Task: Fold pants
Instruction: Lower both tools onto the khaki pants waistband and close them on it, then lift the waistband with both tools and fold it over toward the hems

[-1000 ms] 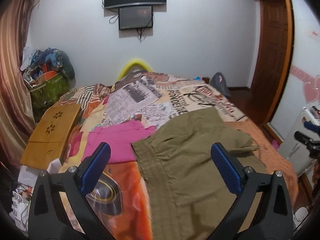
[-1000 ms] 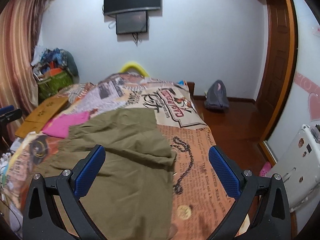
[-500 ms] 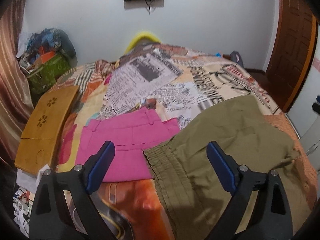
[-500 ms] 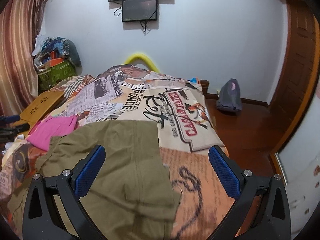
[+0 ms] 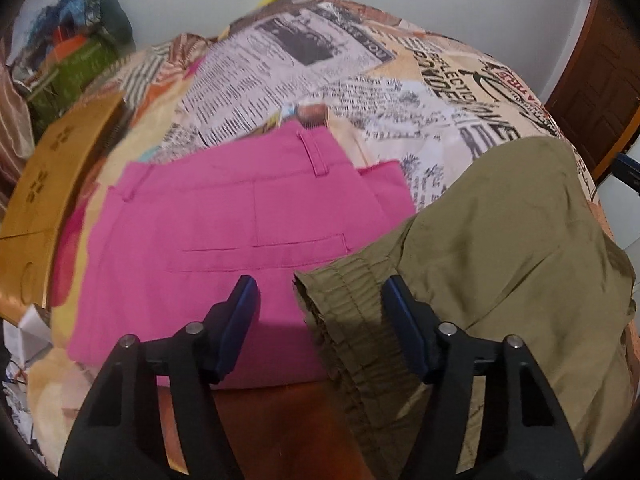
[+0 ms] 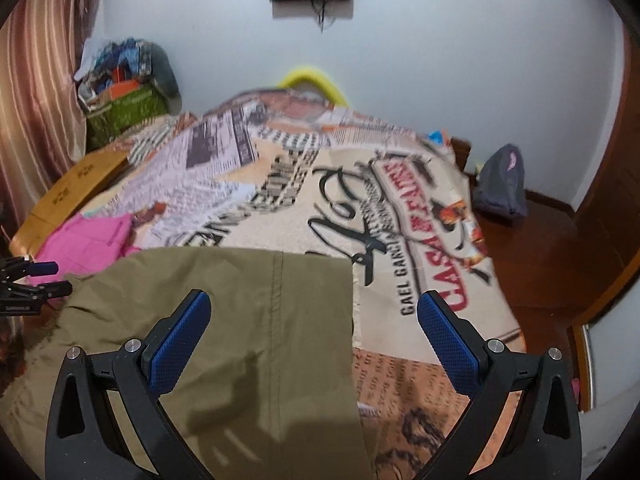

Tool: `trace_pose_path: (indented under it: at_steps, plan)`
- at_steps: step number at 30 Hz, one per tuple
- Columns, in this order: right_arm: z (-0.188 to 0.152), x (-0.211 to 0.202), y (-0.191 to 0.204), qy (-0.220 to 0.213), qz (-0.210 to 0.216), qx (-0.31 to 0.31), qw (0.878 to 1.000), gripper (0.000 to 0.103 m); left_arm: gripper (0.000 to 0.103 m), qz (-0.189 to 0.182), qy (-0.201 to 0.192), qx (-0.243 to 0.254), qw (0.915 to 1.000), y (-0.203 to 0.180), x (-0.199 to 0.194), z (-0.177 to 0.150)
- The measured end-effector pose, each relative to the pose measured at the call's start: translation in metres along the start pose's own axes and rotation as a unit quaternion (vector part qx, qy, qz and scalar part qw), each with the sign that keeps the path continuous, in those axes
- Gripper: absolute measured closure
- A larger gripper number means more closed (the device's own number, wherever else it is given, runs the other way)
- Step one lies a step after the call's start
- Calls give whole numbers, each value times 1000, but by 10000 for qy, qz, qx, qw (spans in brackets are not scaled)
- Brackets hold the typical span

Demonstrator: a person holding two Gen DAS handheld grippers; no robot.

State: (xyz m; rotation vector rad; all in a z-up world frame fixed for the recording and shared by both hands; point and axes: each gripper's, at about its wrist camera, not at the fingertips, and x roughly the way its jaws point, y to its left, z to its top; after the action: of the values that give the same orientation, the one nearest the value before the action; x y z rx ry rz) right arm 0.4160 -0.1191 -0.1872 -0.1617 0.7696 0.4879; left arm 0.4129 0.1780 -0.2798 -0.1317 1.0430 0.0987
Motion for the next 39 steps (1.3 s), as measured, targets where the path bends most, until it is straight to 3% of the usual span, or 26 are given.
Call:
trace_pose_path:
  at_steps: [5,8,12,14,15,19,21,25,26,28,33,39]
  plan:
    - [4,35,-7,380,25,-35,9993,2,42,-209,-2,4,9998,3,5,-2]
    - [7,49,-10,492,10,-79,9988,2,54,-412,70,59,9991,0,8,-2]
    - [12,67,-16,710,192,13,9973,7,54,-420,77,78,9991,-2,12,-2]
    - [14,75,-17,792,252,30,9965,17,55,-523,86,0,9986,2,12,-2]
    - [14,78,-17,817,318,61,9961,17,58,-577,74,-23,9983,3,12,-3]
    - [16,77,-13,715,585,78,9957,44,64,-567,-28,-38,9984,5,10,-4]
    - [16,74,-8,664,476,1,9967,51,68,-532,-32,-83,9985,6,9,-3]
    - [17,67,-5,641,563,51,9963,82,77,-450,-88,-58,9989,6,4,-2]
    - [17,65,-5,630,581,80,9963,85,80,-396,-114,3,9992,5,3,-3]
    - [17,60,-1,576,515,19,9970,89,92,-289,-149,110,9994,2,-3,-3]
    - [21,41,0,339,390,23,9987,90,99,-275,-236,147,9992,3,-15,1]
    - [35,8,0,-36,304,37,9995,91,101,-334,-502,182,9980,-4,-39,14]
